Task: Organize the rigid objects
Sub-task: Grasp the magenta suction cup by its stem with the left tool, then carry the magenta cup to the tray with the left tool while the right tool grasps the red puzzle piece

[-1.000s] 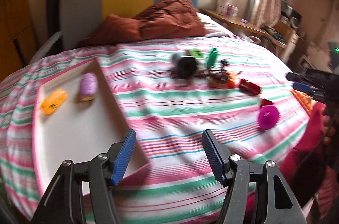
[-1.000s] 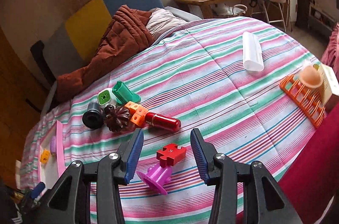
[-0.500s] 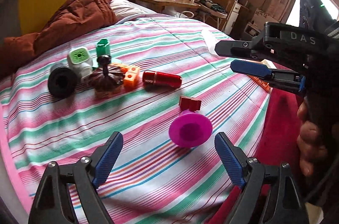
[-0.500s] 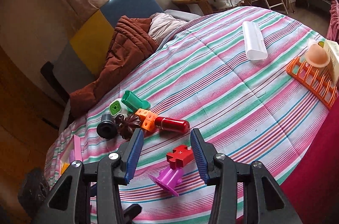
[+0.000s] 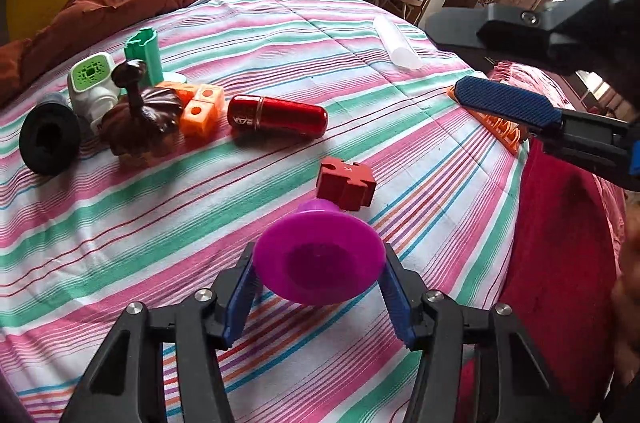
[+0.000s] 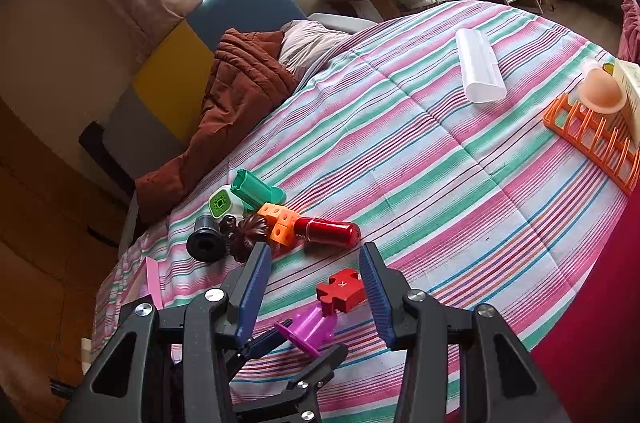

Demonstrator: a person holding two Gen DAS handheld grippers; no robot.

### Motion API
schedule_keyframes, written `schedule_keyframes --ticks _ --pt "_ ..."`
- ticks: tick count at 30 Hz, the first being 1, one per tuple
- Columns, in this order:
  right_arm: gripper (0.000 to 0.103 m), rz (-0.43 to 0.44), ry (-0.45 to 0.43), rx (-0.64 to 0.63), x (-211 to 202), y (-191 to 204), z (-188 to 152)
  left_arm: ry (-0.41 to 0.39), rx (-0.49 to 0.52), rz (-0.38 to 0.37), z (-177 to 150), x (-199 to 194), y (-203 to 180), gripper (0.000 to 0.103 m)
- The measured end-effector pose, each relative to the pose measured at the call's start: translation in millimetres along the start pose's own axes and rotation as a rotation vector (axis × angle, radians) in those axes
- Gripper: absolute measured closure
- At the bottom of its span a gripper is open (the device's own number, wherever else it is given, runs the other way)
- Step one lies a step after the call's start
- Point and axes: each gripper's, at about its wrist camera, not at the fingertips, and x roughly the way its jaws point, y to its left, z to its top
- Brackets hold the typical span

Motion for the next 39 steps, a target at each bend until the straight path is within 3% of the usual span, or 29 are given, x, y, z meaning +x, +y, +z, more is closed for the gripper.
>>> schedule_keyframes --ticks 6,11,15,22,24,26,28,29,31,34,36,39 --pt "0.057 -0.035 0.105 0.049 16 -7 2 -0.06 -0.072 0.1 -26 -34 30 0.045" --pt "0.057 -0.157 0.235 0.008 38 2 0 -0.09 -0.127 0.175 -57 -62 56 0.045" --pt "0.057 -0.192 0.334 0.032 62 6 -5 -0.101 -0.18 0.206 -75 -74 71 0.045" --pt "0.056 -0.327 0.355 0.009 91 19 -8 -0.136 -0.204 0.235 -94 -79 77 0.045" --pt "0.047 -0.385 0.345 -0.05 100 25 -10 -0.142 -0.203 0.239 -95 -79 77 0.045" --pt "0.05 -0.388 0.402 -0.062 115 24 -20 -0.144 -0.203 0.244 -96 -79 77 0.045" --pt "0.069 -0.439 0.364 -0.146 115 33 -27 -0.149 -0.206 0.242 -98 -81 77 0.045" --pt "0.069 -0.392 0.365 -0.175 116 39 -29 -0.149 -0.205 0.242 -98 -81 77 0.045" --pt "0.069 -0.201 0.394 -0.188 119 47 -36 -0.148 -0.201 0.247 -97 -80 76 0.045" --pt "0.069 -0.234 0.376 -0.338 125 66 -47 -0.151 -0.201 0.25 -99 -81 77 0.045" --pt "0.069 -0.181 0.401 -0.384 128 74 -52 -0.152 -0.204 0.251 -99 -81 77 0.045" --pt "0.069 -0.202 0.405 -0.434 130 78 -59 -0.155 -0.199 0.263 -99 -80 76 0.045"
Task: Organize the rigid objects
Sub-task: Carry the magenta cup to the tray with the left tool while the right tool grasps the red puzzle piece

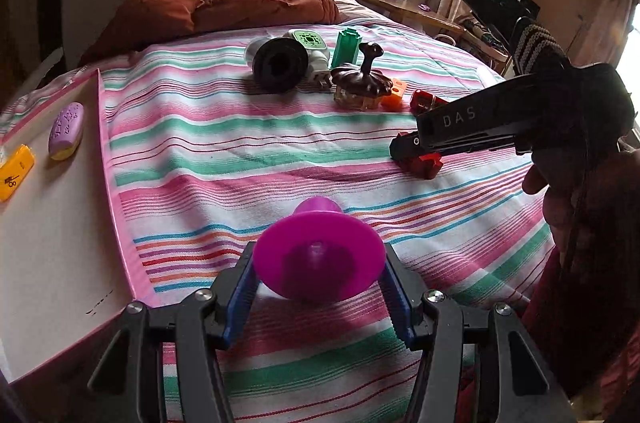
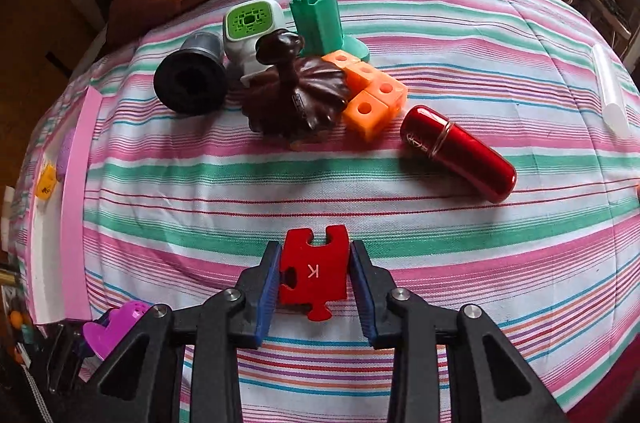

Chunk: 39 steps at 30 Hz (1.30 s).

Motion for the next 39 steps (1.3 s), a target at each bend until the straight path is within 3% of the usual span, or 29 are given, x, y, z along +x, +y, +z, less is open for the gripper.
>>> schedule_keyframes --ticks 9,28,34,39 --pt "0.069 -0.061 -0.025 -0.07 -4 3 -9 -0.002 -0.002 0.036 2 -6 -1 0.045" --pt "0.069 -0.123 -0.04 -0.136 -13 -4 -18 -0.098 -0.092 0.091 18 -74 20 0.045" --pt "0.069 -0.151 -0.053 -0.172 -17 -7 -22 -0.118 -0.16 0.106 16 -92 45 0.045" --pt "0.069 -0.16 -0.06 -0.18 -21 -14 -24 -0.131 -0.258 0.172 10 -106 94 0.045"
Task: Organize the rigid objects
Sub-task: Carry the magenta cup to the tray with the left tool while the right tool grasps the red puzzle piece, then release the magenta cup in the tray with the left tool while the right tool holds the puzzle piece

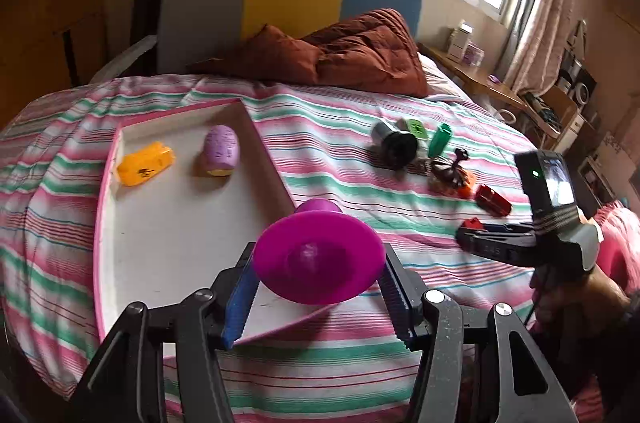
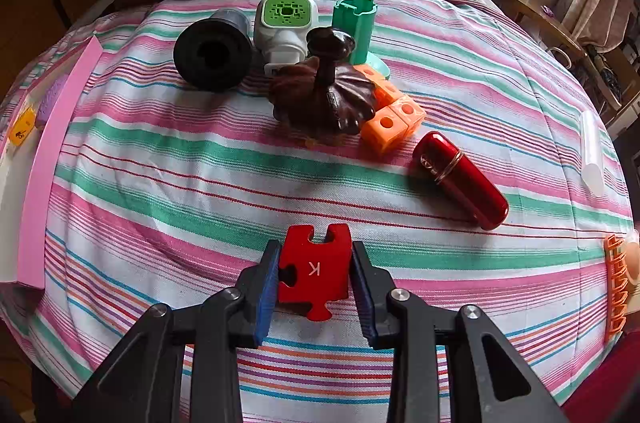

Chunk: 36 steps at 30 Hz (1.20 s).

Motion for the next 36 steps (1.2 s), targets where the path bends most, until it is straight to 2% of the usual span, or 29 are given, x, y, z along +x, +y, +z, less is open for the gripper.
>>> schedule_keyframes --ticks 3,4,8,22,27,30,32,36 --pt "0.069 -0.009 -0.003 -0.01 -2 -4 -2 0.011 -0.082 0.059 6 4 41 0.045" --pt "0.069 -0.011 -0.003 -0.011 4 7 7 0.018 -0.108 0.081 9 7 55 0.045" --pt "0.069 -0.01 -0.001 -0.008 10 7 19 0.055 -0.176 0.132 19 22 98 0.045" --pt "0.069 -0.007 0.002 -0.001 27 25 34 0.127 -0.126 0.306 59 101 142 0.044" --pt "0.069 -0.007 0.002 0.0 28 23 36 0.075 -0.126 0.291 64 87 141 0.031" --pt "0.069 -0.01 0.001 -0.003 28 25 35 0.035 -0.119 0.31 61 70 138 0.03" --pt "0.069 -0.015 -0.002 -0.009 23 34 24 0.006 -0.132 0.319 57 57 138 0.03" --pt "0.069 -0.028 -0.007 -0.024 22 38 21 -0.024 -0.173 0.334 38 32 134 0.03"
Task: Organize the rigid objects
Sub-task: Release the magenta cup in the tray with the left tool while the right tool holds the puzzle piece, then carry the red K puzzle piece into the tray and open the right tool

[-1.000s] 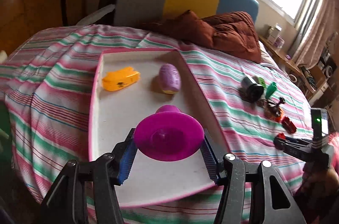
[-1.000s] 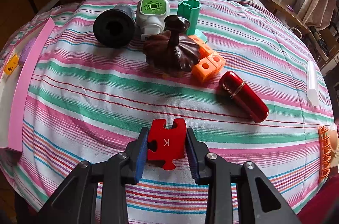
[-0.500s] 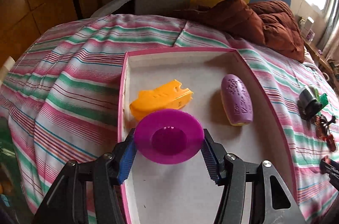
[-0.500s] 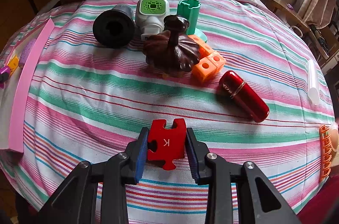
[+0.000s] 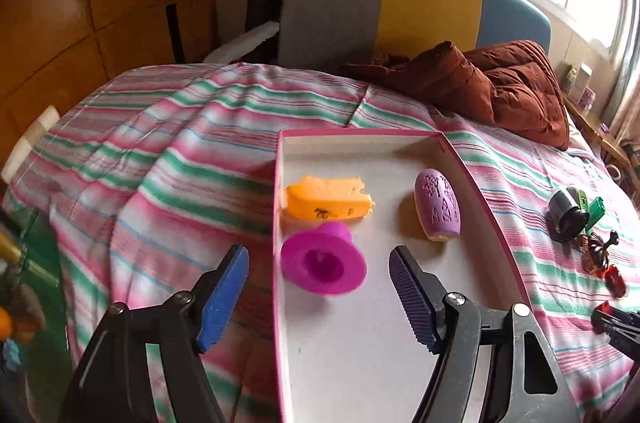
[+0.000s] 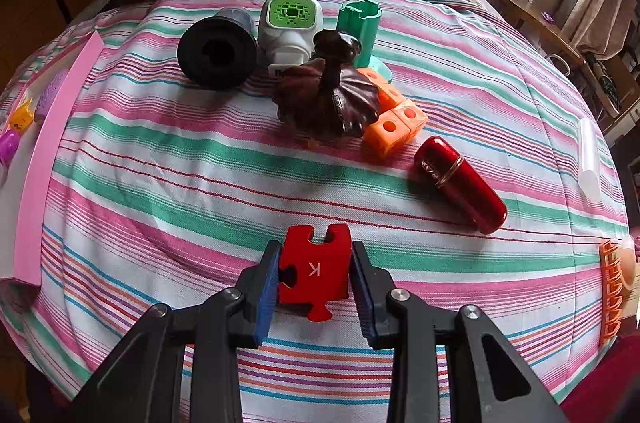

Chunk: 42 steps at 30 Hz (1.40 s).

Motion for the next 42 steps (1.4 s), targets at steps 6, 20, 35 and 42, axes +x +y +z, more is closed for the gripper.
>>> schedule_keyframes --ticks 6,20,35,42 --pt "0.069 -0.014 -0.005 -0.013 -1 8 -1 0.019 -0.003 0.016 -34 -26 -1 0.03" --pt "0.07 -0.03 -0.015 -0.031 -12 22 -9 0.037 -0.008 -0.016 -67 -54 -11 0.029" --pt "0.07 0.036 0.013 0.014 -24 43 -17 0.006 -0.011 -0.026 -71 -64 -5 0.029" --pt "0.07 0.092 0.03 0.034 -32 58 -19 0.003 -0.021 -0.029 -71 -66 0 0.029"
